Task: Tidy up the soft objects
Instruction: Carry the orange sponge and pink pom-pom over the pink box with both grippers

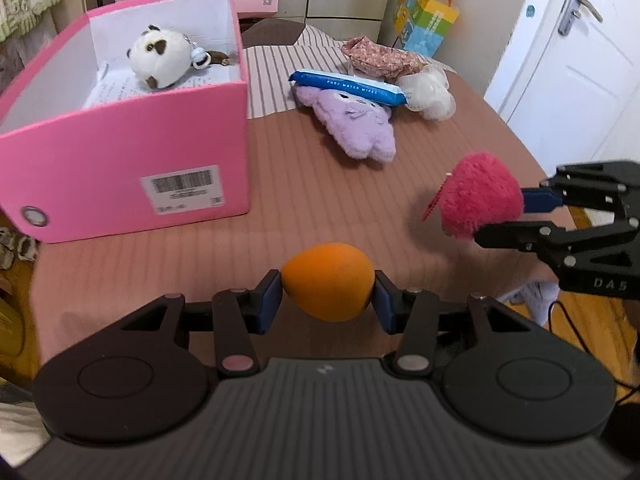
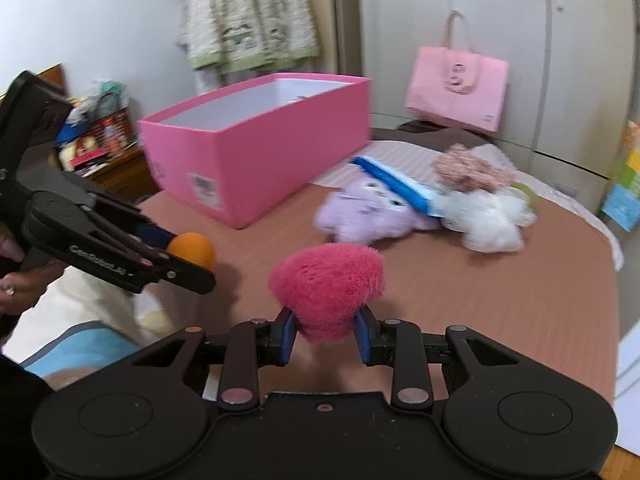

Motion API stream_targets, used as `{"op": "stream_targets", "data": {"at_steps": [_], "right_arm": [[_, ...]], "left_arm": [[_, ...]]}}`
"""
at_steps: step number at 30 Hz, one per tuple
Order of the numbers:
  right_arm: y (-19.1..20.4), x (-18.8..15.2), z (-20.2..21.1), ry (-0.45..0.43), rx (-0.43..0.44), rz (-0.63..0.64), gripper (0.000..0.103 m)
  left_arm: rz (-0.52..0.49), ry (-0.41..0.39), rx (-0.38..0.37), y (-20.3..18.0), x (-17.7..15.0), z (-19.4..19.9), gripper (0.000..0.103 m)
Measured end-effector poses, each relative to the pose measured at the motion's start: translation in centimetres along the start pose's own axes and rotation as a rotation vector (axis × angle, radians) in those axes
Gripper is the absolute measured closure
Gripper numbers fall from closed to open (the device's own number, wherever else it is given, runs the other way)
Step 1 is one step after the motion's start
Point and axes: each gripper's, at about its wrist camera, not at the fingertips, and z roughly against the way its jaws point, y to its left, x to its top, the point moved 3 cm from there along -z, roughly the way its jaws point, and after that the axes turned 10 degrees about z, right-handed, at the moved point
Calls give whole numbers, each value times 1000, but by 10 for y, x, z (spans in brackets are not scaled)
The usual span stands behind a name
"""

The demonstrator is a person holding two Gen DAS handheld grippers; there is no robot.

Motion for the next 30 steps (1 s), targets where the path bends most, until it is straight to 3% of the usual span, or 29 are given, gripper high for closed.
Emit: {"op": "stream_targets", "data": {"at_steps": [7, 17, 26, 30], "right_arm": [[32, 25, 2, 0, 116, 14, 68], [73, 69, 2, -15, 268, 52, 68], [76, 127, -6, -90, 224, 115, 68], [65, 154, -19, -114, 192, 128, 68]], "left_arm": [[-4, -1, -11, 18, -2, 42, 56], [2, 59, -52, 43, 4, 83, 56], [-6, -107, -13, 69, 60, 110, 56], [13, -138, -17, 83, 91, 106, 56]]}}
